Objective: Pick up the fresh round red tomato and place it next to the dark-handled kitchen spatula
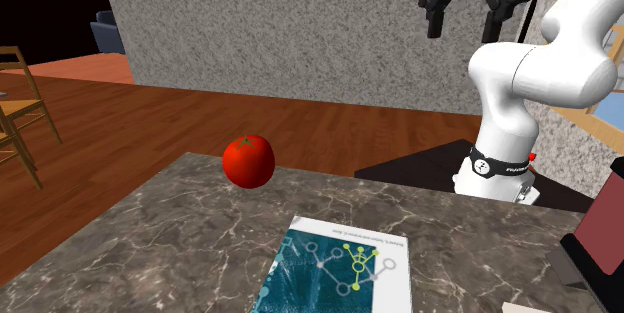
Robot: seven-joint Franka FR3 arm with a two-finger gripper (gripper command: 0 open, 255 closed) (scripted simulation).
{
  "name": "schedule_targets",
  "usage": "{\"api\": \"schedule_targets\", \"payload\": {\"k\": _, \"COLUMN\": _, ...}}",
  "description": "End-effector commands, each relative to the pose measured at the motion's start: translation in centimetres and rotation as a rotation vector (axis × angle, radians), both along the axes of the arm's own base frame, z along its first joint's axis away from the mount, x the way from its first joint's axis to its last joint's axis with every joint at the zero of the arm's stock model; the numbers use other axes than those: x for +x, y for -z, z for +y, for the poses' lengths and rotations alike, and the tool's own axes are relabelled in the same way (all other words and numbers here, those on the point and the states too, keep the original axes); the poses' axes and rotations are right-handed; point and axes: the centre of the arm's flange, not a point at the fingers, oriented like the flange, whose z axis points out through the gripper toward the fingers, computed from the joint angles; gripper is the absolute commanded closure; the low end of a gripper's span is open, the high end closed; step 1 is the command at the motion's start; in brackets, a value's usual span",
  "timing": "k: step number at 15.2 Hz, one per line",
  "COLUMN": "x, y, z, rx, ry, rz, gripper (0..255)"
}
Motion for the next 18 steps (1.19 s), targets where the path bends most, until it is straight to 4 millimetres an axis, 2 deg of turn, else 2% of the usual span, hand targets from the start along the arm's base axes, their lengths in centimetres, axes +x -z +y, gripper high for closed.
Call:
{"api": "schedule_targets", "payload": {"k": 1, "x": 0.0, "y": 0.0, "z": 0.0, "rx": 0.0, "ry": 0.0, "rz": 0.0, "gripper": 0}}
{"api": "schedule_targets", "payload": {"k": 9, "x": 11.3, "y": 2.0, "z": -3.7, "rx": 0.043, "ry": 0.256, "rz": 0.106, "gripper": 0}}
{"api": "schedule_targets", "payload": {"k": 18, "x": 22.1, "y": 5.9, "z": -11.0, "rx": 0.091, "ry": 0.544, "rz": 0.226, "gripper": 0}}
